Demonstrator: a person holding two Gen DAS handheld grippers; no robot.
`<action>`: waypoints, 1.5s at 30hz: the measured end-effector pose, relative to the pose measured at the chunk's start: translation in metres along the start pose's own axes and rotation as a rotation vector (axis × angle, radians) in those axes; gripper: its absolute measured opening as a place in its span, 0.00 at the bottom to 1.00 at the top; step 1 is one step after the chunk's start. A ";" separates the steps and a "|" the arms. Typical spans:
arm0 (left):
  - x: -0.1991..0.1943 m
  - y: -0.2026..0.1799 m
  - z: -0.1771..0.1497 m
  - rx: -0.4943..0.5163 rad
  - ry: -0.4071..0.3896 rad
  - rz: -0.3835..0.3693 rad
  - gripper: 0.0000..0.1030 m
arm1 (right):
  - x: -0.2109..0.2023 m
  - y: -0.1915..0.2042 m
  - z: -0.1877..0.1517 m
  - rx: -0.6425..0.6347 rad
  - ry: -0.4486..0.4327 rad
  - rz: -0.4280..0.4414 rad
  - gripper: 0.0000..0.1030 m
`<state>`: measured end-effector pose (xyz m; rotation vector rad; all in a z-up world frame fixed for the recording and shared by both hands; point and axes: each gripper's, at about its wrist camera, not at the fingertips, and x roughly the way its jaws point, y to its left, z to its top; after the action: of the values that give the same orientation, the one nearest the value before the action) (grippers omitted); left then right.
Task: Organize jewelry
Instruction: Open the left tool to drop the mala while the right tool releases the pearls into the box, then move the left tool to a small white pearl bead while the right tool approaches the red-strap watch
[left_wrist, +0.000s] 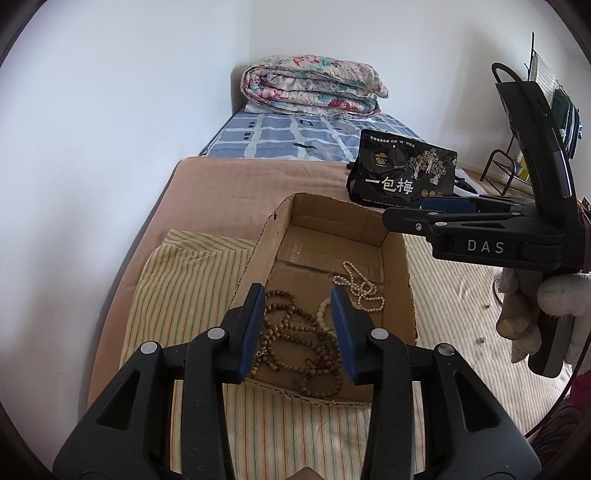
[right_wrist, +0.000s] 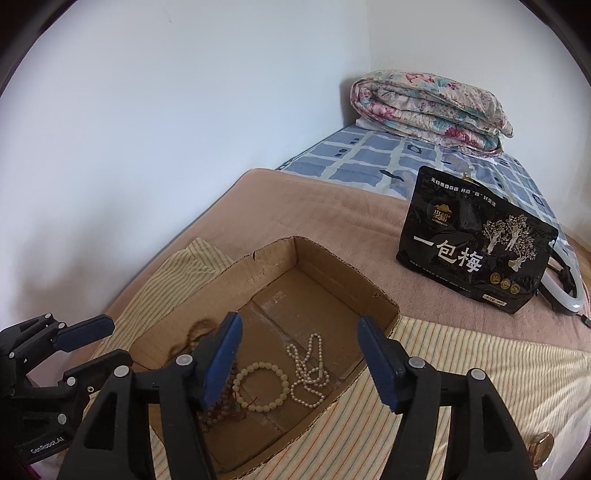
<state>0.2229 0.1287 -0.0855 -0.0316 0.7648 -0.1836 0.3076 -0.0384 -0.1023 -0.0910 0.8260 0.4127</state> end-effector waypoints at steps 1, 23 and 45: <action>-0.001 0.000 0.000 0.000 -0.001 -0.001 0.36 | -0.002 0.000 0.000 -0.001 -0.004 -0.002 0.73; -0.022 -0.040 -0.001 0.005 -0.018 -0.022 0.48 | -0.080 -0.052 -0.032 0.072 -0.133 -0.147 1.00; -0.006 -0.163 -0.026 0.129 0.023 -0.153 0.57 | -0.167 -0.218 -0.129 0.266 -0.123 -0.373 1.00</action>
<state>0.1757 -0.0300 -0.0852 0.0346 0.7720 -0.3788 0.2022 -0.3223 -0.0859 0.0278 0.7169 -0.0443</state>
